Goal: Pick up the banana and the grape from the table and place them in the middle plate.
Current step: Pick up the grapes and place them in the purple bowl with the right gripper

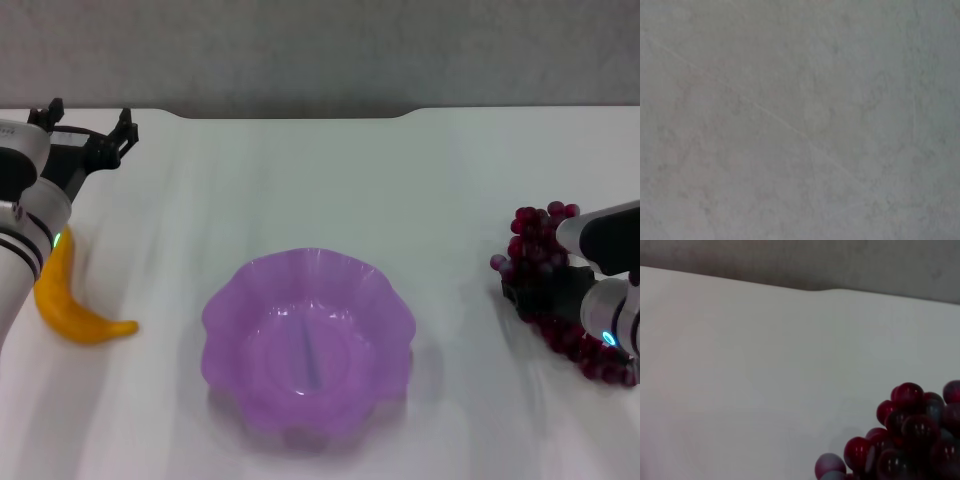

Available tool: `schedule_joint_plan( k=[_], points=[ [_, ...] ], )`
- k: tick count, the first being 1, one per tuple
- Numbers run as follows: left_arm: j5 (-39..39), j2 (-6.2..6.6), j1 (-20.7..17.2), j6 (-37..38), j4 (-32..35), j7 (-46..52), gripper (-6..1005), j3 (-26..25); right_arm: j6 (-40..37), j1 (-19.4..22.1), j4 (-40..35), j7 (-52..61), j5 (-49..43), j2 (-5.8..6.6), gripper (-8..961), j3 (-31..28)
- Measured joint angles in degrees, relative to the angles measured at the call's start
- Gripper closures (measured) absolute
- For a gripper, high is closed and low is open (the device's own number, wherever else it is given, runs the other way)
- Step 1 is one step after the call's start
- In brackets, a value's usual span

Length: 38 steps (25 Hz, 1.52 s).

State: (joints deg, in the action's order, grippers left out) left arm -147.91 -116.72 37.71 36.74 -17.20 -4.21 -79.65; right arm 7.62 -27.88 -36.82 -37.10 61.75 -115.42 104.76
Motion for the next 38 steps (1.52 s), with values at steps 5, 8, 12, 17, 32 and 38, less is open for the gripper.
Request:
schedule_joint_plan(
  k=[5, 8, 12, 17, 32, 38],
  points=[
    [0.1, 0.01, -0.1, 0.5, 0.0, 0.0, 106, 0.0, -5.2, 1.0, -0.2, -0.2, 0.2, 0.0, 525, 3.2],
    [0.1, 0.01, -0.1, 0.7, 0.0, 0.1, 106, 0.1, -7.9, 1.6, -0.4, -0.2, 0.3, -0.04, 529, 4.4],
    [0.1, 0.01, -0.3, 0.8, 0.0, 0.1, 106, 0.1, -13.7, 3.2, -2.0, 0.2, 0.4, -0.09, 534, 7.1],
    [0.2, 0.0, -0.4, 1.4, 0.0, 0.1, 105, 0.1, -20.2, 4.9, -3.8, 0.4, 0.4, -0.05, 543, 10.5],
    [-0.1, -0.08, -2.3, 2.2, 0.0, 0.1, 105, 0.1, -24.8, 9.8, -19.5, 1.1, 0.0, 0.41, 560, 16.6],
    [-0.2, -0.03, -2.7, 2.2, -0.1, 0.1, 106, 0.1, -19.8, 13.2, -28.2, -3.7, -0.1, 0.53, 576, 14.7]
  ],
)
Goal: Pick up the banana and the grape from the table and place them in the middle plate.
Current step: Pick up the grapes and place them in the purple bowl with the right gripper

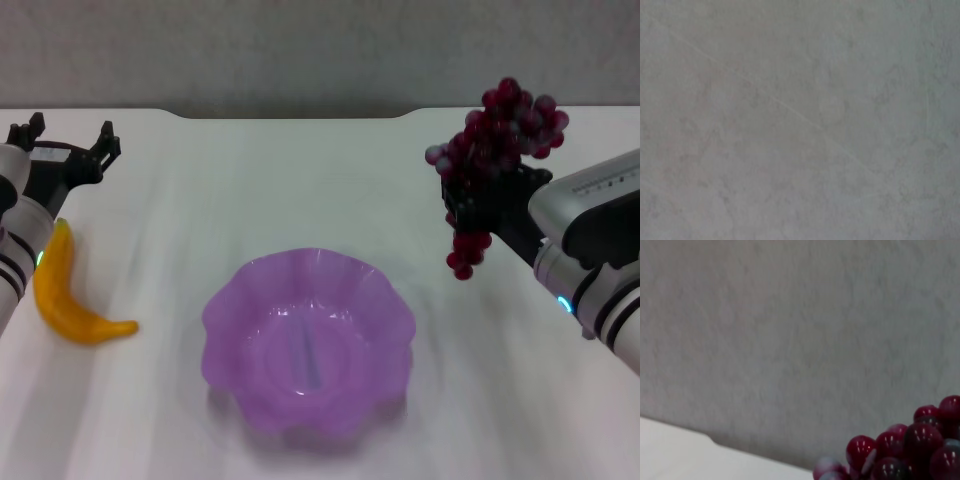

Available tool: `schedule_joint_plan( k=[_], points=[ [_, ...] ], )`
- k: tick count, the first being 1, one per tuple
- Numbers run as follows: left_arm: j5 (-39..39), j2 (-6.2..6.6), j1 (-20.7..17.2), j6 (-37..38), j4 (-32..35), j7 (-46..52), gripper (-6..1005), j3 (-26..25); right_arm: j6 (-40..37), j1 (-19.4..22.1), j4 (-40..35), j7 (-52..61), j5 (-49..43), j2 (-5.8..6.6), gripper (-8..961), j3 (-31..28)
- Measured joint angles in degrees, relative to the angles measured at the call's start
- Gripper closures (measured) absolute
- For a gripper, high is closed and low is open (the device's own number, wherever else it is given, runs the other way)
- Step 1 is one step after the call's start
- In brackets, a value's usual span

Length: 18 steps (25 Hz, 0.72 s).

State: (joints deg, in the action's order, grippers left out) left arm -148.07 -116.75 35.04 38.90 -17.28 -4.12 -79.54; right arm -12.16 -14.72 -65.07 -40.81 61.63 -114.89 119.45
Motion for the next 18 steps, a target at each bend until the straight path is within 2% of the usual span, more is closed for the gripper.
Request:
schedule_joint_plan(
  k=[5, 9, 18],
  points=[
    [0.0, 0.07, -0.3, 0.0, -0.4, -0.1, 106, 0.0, 6.7, 1.4, -6.7, -3.5, 0.0, -0.01, 582, -2.5],
    [0.0, 0.12, -0.3, 0.0, -0.5, -0.2, 108, 0.0, 9.2, 1.1, -8.9, -5.7, 0.0, -0.02, 593, -2.2],
    [0.0, 0.08, 0.0, 0.0, -1.4, -0.2, 109, 0.0, 10.3, -1.9, -9.1, -7.2, 0.0, -0.16, 597, 7.6]
  ],
)
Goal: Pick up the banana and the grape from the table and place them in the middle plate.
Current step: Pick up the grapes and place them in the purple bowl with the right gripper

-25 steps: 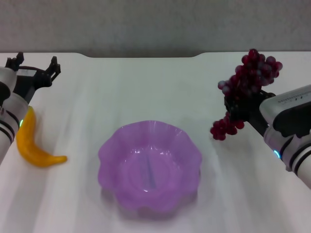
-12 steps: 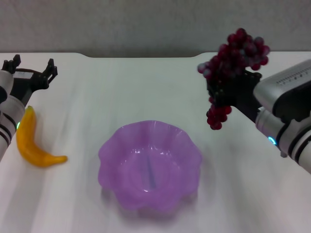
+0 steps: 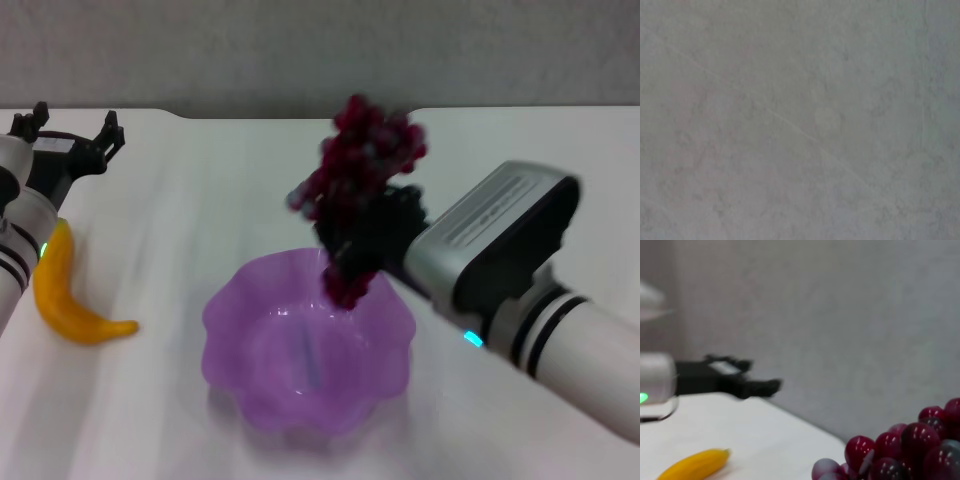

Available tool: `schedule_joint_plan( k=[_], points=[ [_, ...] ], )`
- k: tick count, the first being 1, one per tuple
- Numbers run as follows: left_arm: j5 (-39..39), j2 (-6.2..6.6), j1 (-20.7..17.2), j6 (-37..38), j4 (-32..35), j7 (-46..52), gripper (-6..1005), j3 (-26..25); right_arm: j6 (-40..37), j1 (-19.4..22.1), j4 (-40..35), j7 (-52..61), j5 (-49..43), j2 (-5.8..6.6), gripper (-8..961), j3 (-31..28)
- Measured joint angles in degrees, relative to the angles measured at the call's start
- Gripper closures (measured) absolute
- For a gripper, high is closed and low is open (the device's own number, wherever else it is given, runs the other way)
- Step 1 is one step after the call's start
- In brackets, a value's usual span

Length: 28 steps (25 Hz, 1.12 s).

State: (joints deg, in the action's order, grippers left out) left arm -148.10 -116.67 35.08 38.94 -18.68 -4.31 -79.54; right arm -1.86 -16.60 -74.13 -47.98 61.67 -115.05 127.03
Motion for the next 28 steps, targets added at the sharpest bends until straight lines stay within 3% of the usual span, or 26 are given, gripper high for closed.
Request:
schedule_joint_plan(
  k=[11, 20, 28],
  points=[
    [0.0, 0.04, 0.1, 0.0, -0.6, -0.1, 109, 0.0, 10.7, -4.5, 7.5, 4.4, 0.7, -0.11, 602, 2.0],
    [0.0, -0.04, 0.4, 0.0, -0.6, -0.1, 110, 0.0, 13.0, -6.6, 12.0, 9.4, 0.7, 0.04, 604, 0.3],
    [0.0, -0.05, 0.4, 0.0, -0.6, 0.0, 110, 0.0, 12.9, -7.0, 12.2, 9.2, 0.6, 0.0, 409, 0.1]
  ],
)
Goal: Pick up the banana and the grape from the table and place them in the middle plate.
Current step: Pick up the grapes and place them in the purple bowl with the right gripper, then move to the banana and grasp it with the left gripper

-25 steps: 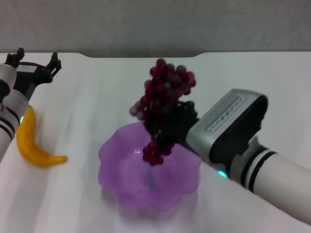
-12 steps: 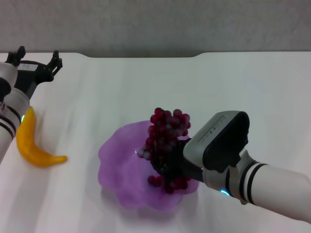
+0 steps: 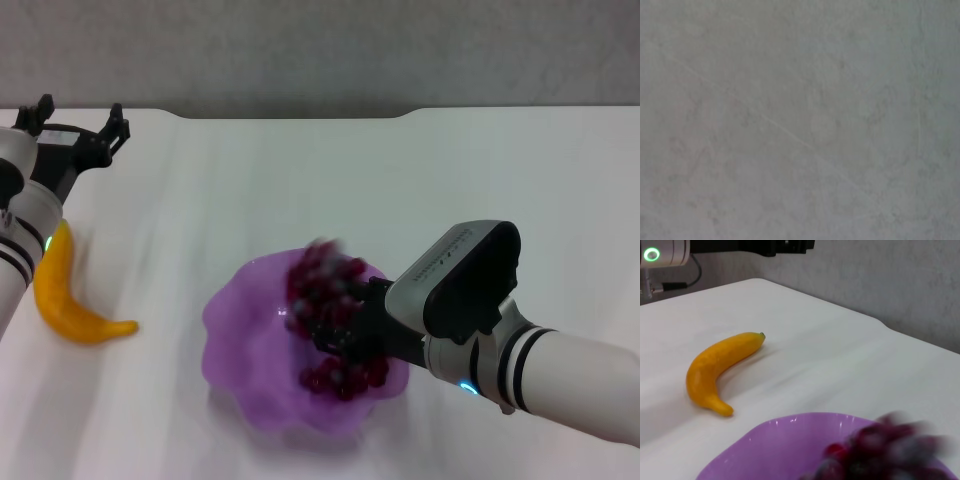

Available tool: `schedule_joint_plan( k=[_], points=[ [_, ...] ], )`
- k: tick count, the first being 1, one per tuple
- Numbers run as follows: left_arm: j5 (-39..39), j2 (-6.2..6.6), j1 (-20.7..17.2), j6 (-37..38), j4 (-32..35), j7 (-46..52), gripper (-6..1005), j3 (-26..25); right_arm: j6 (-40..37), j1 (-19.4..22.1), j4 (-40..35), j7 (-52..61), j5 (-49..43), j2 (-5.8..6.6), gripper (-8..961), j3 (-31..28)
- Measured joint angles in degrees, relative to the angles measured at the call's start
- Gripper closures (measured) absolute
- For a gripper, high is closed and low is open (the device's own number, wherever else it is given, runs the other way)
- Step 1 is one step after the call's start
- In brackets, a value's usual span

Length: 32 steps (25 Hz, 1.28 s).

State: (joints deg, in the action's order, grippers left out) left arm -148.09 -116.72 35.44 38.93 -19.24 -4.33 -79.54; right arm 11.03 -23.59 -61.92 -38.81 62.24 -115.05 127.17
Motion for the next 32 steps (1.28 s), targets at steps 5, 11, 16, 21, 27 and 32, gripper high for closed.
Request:
schedule_joint_plan(
  k=[5, 11, 16, 21, 27, 32],
  points=[
    [0.0, 0.0, -0.2, 0.0, 0.0, -0.1, 111, 0.0, -0.5, 0.0, -0.2, 0.0, -0.1, 0.0, 299, -0.2],
    [0.0, 0.08, -0.4, 0.0, 0.1, -0.1, 111, 0.0, -4.9, 1.6, -2.0, -0.5, -0.7, 0.02, 162, -0.2],
    [0.0, 0.1, -0.7, 0.0, 0.2, -0.1, 111, 0.0, -9.2, 4.7, -3.6, -2.7, -0.7, 0.12, 63, -3.9],
    [0.0, 0.14, -1.0, 0.0, 0.2, -0.1, 111, -0.1, -18.8, 8.1, -3.5, -4.3, -1.1, 0.09, 64, -6.7],
    [0.0, 0.14, -1.0, 0.0, 0.3, -0.1, 112, -0.3, -33.5, 9.9, -1.3, -4.8, -0.9, 0.01, 72, -7.5],
    [0.0, 0.08, -1.0, 0.0, 0.3, 0.0, 112, 0.0, -45.3, 10.3, 2.7, -0.2, -0.1, -0.05, 73, -7.5]
  ],
)
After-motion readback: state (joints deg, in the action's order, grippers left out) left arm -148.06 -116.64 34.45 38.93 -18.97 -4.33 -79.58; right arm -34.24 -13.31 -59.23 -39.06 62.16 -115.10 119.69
